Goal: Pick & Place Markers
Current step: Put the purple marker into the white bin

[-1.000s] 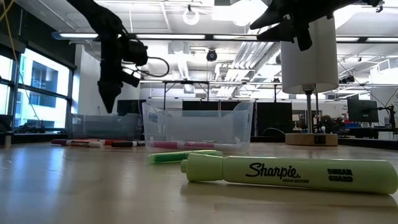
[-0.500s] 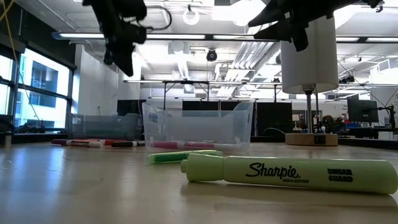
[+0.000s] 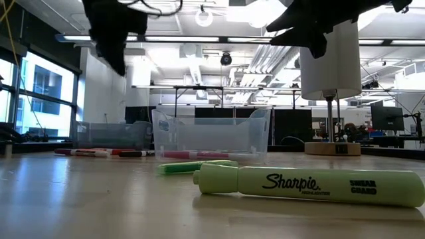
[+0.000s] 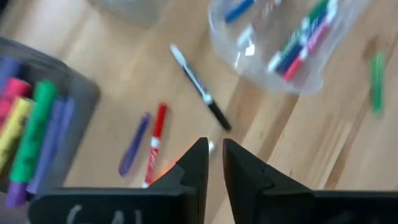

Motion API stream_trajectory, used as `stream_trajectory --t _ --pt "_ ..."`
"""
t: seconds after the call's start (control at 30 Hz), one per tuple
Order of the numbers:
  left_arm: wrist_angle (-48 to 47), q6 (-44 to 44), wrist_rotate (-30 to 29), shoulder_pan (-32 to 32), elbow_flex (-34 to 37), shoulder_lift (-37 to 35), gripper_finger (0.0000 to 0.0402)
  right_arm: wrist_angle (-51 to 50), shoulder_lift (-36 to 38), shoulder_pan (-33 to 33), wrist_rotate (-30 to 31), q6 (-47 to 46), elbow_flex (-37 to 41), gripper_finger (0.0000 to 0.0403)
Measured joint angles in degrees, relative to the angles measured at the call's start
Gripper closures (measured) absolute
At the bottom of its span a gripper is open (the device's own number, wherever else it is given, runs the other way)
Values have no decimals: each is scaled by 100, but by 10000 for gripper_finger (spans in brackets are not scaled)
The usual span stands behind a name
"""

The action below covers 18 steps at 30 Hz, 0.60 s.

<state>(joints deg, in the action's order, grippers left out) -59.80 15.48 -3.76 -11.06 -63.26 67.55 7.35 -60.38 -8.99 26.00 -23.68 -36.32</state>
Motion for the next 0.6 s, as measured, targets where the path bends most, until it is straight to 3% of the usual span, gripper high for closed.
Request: stream_trajectory --t 0.23,0.47,0.6 --pt "-28 99 107 417 577 164 336 -194 0 -4 -513 -206 0 236" --pt "406 -382 329 558 1309 166 293 -462 0 -4 -559 -487 0 236" --pt "830 -1152 241 554 1683 164 269 -482 0 -4 -481 -504 0 236"
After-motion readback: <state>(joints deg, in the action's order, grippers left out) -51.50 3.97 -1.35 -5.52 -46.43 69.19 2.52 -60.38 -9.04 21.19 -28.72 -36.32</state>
